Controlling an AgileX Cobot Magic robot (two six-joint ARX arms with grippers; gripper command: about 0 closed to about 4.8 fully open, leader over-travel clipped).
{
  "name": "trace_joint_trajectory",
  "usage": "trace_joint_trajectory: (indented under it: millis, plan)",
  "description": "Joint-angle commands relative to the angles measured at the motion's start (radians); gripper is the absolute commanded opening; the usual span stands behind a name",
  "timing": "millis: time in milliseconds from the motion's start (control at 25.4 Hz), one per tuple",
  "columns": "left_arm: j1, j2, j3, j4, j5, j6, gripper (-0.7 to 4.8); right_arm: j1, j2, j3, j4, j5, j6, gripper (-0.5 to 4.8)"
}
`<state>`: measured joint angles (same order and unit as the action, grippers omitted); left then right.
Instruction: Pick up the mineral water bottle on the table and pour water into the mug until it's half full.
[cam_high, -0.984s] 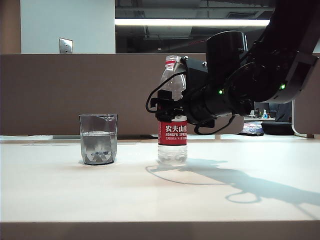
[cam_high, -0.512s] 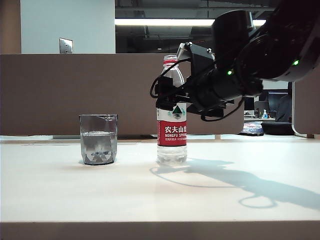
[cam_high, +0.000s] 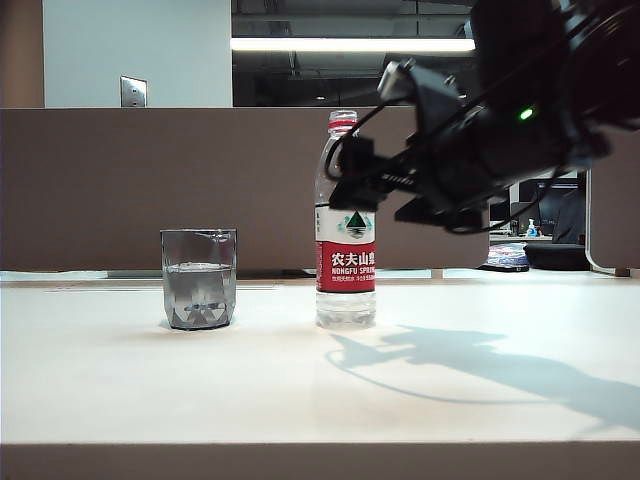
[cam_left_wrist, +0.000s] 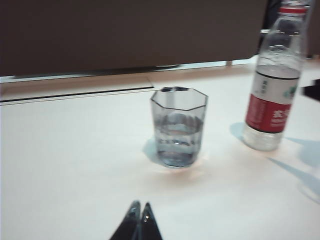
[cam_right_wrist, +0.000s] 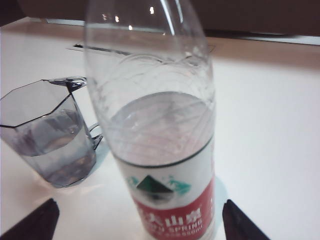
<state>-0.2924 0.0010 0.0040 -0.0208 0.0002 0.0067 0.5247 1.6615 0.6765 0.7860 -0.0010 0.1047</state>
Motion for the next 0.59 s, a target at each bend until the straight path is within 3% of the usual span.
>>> trace_joint_trajectory:
  millis: [39, 157, 315, 354, 433, 512, 590]
  plan:
    - [0.063, 0.0, 0.003, 0.006, 0.004, 0.0, -0.05, 0.0, -0.097, -0.071, 0.005, -0.002, 0.002, 4.79]
    - [0.185, 0.0, 0.003, 0.006, 0.003, 0.0, -0.05, 0.0, -0.234, -0.164, -0.037, -0.002, 0.01, 4.79]
    - [0.254, 0.0, 0.003, 0.006, 0.003, 0.0, -0.05, 0.001, -0.355, -0.229, -0.109, -0.013, 0.066, 4.74]
    - [0.262, 0.0, 0.003, 0.006, 0.002, 0.0, -0.05, 0.001, -0.383, -0.245, -0.122, -0.027, 0.078, 4.43]
    - [0.267, 0.0, 0.003, 0.006, 0.002, 0.0, -0.05, 0.001, -0.504, -0.291, -0.199, -0.083, 0.089, 2.68]
    - [0.268, 0.0, 0.003, 0.006, 0.001, 0.0, -0.05, 0.002, -0.573, -0.314, -0.246, -0.099, 0.089, 2.14]
    - [0.271, 0.0, 0.003, 0.006, 0.001, 0.0, -0.05, 0.002, -0.642, -0.335, -0.288, -0.106, 0.09, 1.96]
